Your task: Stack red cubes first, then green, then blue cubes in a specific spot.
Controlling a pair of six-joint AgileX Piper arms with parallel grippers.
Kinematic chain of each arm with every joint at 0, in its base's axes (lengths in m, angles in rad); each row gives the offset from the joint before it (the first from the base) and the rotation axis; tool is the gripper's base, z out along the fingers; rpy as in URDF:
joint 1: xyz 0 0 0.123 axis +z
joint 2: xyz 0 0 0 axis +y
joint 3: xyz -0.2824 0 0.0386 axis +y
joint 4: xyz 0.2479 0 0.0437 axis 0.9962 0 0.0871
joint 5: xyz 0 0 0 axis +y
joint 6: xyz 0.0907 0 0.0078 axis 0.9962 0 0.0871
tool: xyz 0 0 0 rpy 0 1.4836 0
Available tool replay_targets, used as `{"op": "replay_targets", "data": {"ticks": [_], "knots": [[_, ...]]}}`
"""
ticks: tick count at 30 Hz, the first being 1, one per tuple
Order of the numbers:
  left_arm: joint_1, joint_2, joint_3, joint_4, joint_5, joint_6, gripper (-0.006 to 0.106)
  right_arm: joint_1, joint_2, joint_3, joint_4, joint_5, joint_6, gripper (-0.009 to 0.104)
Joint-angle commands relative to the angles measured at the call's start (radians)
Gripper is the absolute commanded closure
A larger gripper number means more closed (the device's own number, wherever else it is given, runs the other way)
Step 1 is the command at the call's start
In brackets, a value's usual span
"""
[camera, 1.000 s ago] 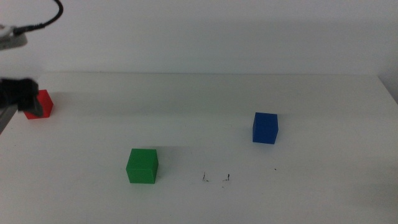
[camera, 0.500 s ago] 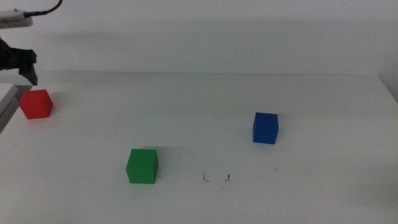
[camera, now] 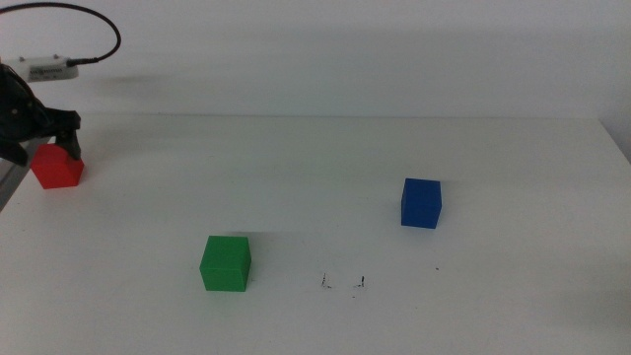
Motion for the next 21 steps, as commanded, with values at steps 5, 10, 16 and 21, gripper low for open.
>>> {"op": "replay_targets", "data": {"ticks": [5,10,16,21], "knots": [[0.002,0.031,-0.011,-0.057,-0.025,0.038,0.013,-0.003,-0.005,0.004,0.000,-0.009,-0.003,0.002],[0.002,0.036,-0.011,-0.088,-0.019,0.042,0.045,-0.003,-0.005,0.004,0.000,-0.009,-0.003,0.002],[-0.005,-0.055,0.008,-0.126,0.091,-0.012,0.093,-0.003,-0.005,0.004,0.000,-0.009,-0.003,0.002],[-0.073,-0.348,0.361,-0.108,-0.094,-0.114,0.102,-0.003,-0.005,0.004,0.000,-0.009,-0.003,0.002]]}}
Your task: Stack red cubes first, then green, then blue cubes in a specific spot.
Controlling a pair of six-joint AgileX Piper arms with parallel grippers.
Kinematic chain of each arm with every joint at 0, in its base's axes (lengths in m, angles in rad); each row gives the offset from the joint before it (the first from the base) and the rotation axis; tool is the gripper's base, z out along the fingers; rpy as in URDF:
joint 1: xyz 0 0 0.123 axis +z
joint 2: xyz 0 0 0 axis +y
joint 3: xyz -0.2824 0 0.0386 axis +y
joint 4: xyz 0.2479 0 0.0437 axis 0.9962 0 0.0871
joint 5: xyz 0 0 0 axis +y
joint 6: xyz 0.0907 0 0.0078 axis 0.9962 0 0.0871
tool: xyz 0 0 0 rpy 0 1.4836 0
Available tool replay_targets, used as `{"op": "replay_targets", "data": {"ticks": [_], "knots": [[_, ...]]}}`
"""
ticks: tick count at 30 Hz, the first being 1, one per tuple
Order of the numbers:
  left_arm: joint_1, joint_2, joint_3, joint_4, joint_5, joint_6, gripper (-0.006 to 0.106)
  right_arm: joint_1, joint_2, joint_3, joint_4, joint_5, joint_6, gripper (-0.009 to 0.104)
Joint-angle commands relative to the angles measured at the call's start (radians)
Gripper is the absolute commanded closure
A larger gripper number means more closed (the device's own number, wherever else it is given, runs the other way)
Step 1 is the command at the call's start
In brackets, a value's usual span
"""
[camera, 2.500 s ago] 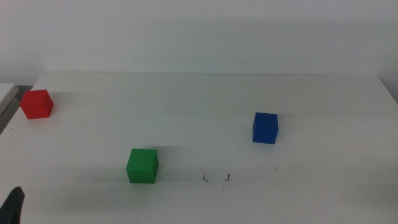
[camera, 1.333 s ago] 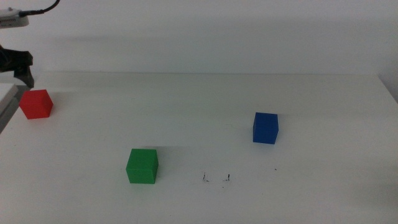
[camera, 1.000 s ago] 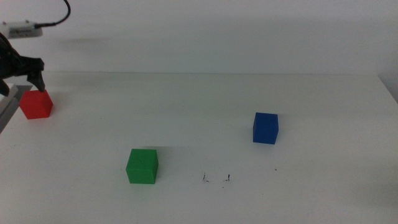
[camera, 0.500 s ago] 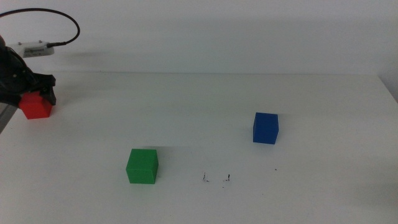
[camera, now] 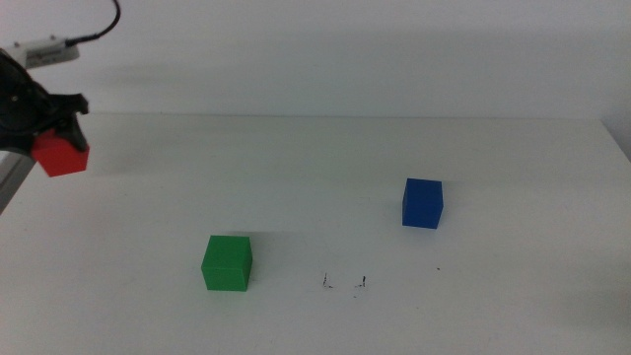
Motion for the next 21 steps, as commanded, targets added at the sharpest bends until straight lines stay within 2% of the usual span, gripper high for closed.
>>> {"op": "replay_targets", "data": {"ticks": [1,2,4,7,9,13,16,21], "knots": [[-0.059,-0.188,0.184,0.010,-0.134,-0.095,0.102,-0.003,-0.005,0.004,0.000,-0.009,-0.003,0.002],[-0.087,-0.251,0.281,0.030,-0.173,-0.146,0.102,-0.003,-0.005,0.004,0.000,-0.009,-0.003,0.002],[-0.184,-0.385,0.425,0.129,-0.217,-0.312,0.102,-0.003,-0.005,0.004,0.000,-0.009,-0.003,0.002],[-0.379,-0.489,0.496,0.277,-0.139,-0.584,0.101,-0.003,-0.005,0.004,0.000,-0.009,-0.003,0.002],[-0.504,-0.514,0.494,0.336,-0.099,-0.664,0.100,-0.003,-0.005,0.004,0.000,-0.009,-0.003,0.002],[-0.727,-0.495,0.492,0.346,-0.104,-0.804,0.097,-0.003,-0.005,0.004,0.000,-0.009,-0.003,0.002],[-0.842,-0.452,0.482,0.336,-0.170,-0.836,0.097,-0.003,-0.005,0.004,0.000,-0.009,-0.003,0.002],[-0.949,-0.367,0.452,0.334,-0.204,-0.897,0.097,-0.003,-0.005,0.004,0.000,-0.009,-0.003,0.002]]}}
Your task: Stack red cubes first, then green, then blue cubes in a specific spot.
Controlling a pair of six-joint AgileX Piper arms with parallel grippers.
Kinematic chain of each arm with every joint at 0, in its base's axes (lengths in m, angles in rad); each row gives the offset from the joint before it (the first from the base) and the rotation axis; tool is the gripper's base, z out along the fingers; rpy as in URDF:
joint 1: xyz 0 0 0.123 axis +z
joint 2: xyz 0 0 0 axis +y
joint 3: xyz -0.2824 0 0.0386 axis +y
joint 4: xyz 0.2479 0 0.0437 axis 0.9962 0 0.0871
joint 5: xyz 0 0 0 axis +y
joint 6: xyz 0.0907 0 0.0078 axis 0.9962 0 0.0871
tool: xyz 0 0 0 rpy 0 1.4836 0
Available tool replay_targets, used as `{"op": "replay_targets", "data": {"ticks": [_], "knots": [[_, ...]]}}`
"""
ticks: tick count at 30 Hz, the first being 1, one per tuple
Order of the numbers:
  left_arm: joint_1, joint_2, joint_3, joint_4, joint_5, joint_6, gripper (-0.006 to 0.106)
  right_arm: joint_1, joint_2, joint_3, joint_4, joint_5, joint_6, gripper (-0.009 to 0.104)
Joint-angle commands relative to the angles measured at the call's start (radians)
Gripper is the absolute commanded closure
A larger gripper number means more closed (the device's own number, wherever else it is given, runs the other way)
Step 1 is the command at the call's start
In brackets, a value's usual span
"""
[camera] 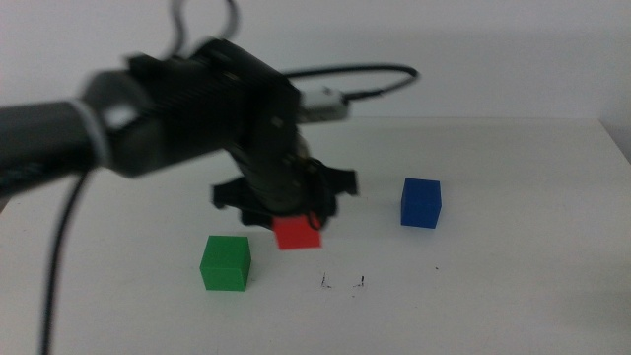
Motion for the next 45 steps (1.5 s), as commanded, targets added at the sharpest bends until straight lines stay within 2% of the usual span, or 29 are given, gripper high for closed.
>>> {"op": "replay_targets", "data": {"ticks": [1,4,10,21,35,40,45], "knots": [[-0.031,0.031,-0.019,0.005,-0.032,-0.025,0.097,-0.003,-0.005,0.004,0.000,-0.009,-0.003,0.002],[-0.046,0.074,-0.025,-0.007,-0.052,-0.025,0.097,-0.003,-0.005,0.004,0.000,-0.009,-0.003,0.002],[-0.046,0.128,-0.027,-0.096,-0.080,0.017,0.097,-0.003,-0.005,0.004,0.000,-0.009,-0.003,0.002],[-0.052,0.230,-0.064,-0.083,-0.116,0.042,0.097,-0.003,-0.005,0.004,0.000,-0.009,-0.003,0.002],[-0.055,0.288,-0.067,-0.126,-0.171,0.102,0.096,-0.003,-0.005,0.004,0.000,-0.009,-0.003,0.002],[-0.055,0.288,-0.067,-0.126,-0.163,0.129,0.086,-0.003,-0.005,0.004,0.000,-0.009,-0.003,0.002],[-0.055,0.288,-0.067,-0.151,-0.176,0.134,0.065,-0.003,-0.005,0.004,0.000,-0.009,-0.003,0.002]]}}
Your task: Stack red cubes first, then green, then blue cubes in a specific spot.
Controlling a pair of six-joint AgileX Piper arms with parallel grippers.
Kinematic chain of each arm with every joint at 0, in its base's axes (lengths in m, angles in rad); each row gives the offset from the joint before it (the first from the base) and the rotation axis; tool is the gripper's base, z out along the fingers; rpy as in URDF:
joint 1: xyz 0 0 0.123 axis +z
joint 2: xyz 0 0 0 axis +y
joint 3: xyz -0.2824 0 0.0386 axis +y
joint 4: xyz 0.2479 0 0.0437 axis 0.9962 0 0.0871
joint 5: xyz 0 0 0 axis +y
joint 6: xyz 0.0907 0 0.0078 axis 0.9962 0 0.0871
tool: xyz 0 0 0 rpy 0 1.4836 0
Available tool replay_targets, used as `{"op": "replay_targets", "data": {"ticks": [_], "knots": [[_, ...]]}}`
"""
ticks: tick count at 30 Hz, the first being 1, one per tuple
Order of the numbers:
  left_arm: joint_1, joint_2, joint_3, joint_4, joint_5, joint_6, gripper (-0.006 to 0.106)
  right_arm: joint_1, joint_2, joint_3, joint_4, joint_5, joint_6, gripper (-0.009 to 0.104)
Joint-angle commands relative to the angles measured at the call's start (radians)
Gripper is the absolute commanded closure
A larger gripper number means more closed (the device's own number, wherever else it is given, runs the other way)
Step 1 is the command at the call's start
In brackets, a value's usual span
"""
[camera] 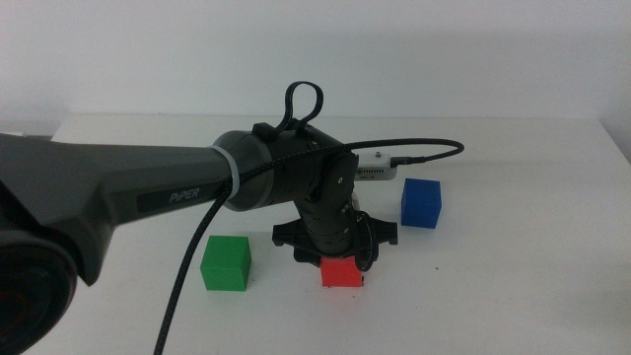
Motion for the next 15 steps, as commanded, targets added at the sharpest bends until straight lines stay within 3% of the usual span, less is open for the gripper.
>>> {"op": "replay_targets", "data": {"ticks": [1,3,9,15], "knots": [[-0.007,0.006,-0.002,-0.026,-0.016,0.002,0.059,-0.003,-0.005,0.004,0.000,-0.009,-0.003,0.002],[-0.007,0.006,-0.002,-0.026,-0.018,0.002,0.040,-0.003,-0.005,0.004,0.000,-0.009,-0.003,0.002],[-0.007,0.004,-0.002,-0.017,-0.019,0.015,0.007,-0.003,-0.005,0.004,0.000,-0.009,-0.003,0.002],[0.007,-0.148,-0.008,0.001,0.083,0.124,0.007,-0.003,-0.005,0.004,0.000,-0.009,-0.003,0.002]]}}
